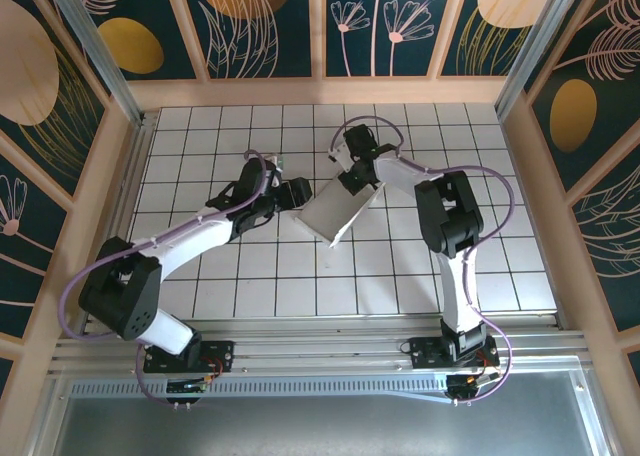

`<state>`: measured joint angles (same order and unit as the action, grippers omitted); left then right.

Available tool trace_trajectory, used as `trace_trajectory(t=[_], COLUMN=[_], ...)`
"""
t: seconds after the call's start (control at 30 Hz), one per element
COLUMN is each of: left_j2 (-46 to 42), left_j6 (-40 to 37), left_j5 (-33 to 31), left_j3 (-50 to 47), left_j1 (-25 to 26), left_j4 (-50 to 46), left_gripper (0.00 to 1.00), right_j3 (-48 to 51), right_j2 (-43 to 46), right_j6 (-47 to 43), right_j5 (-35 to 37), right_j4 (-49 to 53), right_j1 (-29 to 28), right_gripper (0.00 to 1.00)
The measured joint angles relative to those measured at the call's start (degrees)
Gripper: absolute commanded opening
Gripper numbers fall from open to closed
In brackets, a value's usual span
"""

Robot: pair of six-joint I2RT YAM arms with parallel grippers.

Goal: Fold the paper box

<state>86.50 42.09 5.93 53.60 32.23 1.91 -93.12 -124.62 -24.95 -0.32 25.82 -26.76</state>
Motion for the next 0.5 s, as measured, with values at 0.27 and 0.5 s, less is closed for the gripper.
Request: trace_trajectory(t=[0.27, 0.5], left_j2=[-1.7, -2.1], left_j6=[0.0, 0.0], left_j5=[-1.5, -1.9], left_j3=[-3.1, -3.8], left_j1=[0.0, 0.0], left_j4=[0.0, 0.7], left_gripper=[0.69, 0.69], right_j3=[-6.2, -8.9], right_j2=[-4.0, -4.9], right_j6=[-1.0, -2.4], right_j5=[-8.2, -5.7], right_j4=[9.6, 16.1], right_j1=[3.3, 3.6], right_gripper=[0.25, 0.02])
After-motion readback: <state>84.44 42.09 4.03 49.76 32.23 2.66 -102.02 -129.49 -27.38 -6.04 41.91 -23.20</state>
